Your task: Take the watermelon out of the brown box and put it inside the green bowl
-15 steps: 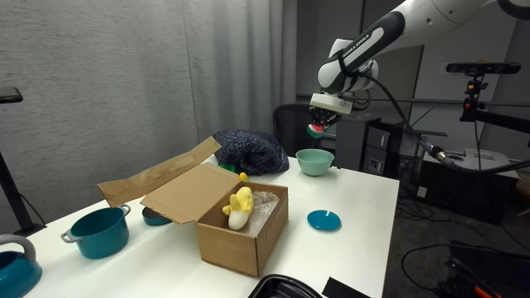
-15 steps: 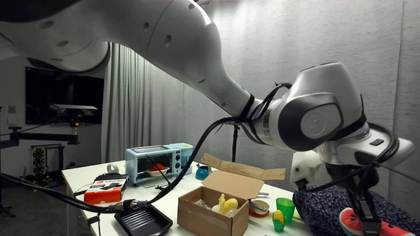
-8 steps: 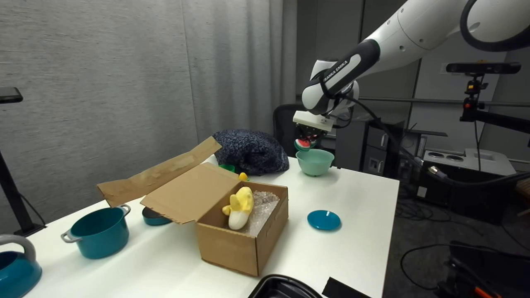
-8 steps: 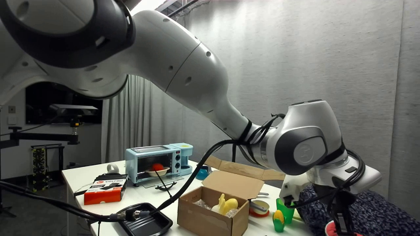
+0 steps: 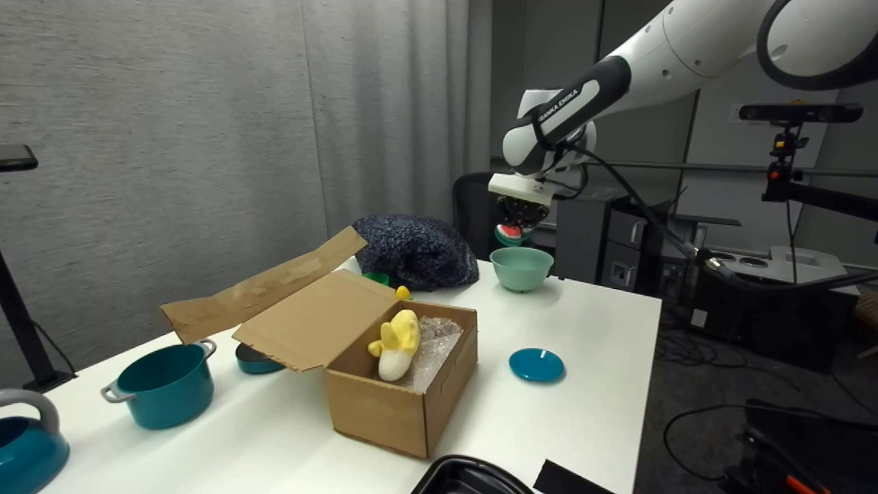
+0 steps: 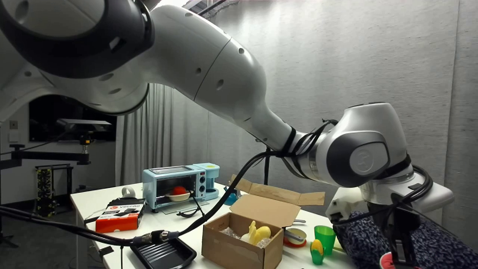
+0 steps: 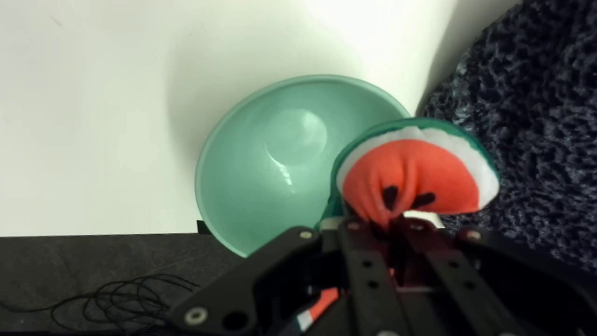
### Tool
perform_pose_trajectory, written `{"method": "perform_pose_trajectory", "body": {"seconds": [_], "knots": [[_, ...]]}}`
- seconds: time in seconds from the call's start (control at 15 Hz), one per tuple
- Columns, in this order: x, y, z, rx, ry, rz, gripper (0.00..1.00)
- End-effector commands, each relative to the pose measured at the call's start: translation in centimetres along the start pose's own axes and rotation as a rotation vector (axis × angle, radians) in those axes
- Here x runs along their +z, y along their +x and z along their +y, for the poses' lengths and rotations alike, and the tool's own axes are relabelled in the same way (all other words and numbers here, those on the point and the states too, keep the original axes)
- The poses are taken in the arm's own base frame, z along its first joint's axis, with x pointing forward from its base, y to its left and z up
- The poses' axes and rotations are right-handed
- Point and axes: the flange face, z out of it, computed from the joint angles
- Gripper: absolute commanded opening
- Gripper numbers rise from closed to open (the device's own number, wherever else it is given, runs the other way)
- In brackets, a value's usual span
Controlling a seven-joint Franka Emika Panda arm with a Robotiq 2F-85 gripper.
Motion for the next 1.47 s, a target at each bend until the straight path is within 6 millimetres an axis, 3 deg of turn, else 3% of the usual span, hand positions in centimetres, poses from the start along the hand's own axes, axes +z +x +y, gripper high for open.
{"method": "perform_pose_trajectory", "body": {"seconds": [0.0, 0.07, 0.13, 0.27, 0.53, 0.6, 0.73, 1.0, 1.4], "knots": [[0.8, 0.8, 0.0, 0.029, -0.040, -0.011, 0.03], [1.0, 0.9, 0.1, 0.034, -0.046, -0.014, 0.03], [1.1, 1.1, 0.2, 0.047, -0.056, -0.015, 0.37], [1.3, 1.5, 0.4, 0.068, -0.065, -0.020, 0.44], [0.9, 2.4, 0.4, 0.094, -0.066, -0.018, 0.76], [0.0, 3.7, 1.0, 0.082, -0.057, -0.027, 0.83], [-1.0, 3.7, 0.6, 0.053, -0.047, -0.036, 0.98], [-3.6, 2.1, -1.0, -0.104, -0.012, -0.093, 1.00], [-6.7, -3.7, -4.6, -0.426, 0.027, -0.173, 1.00]]}}
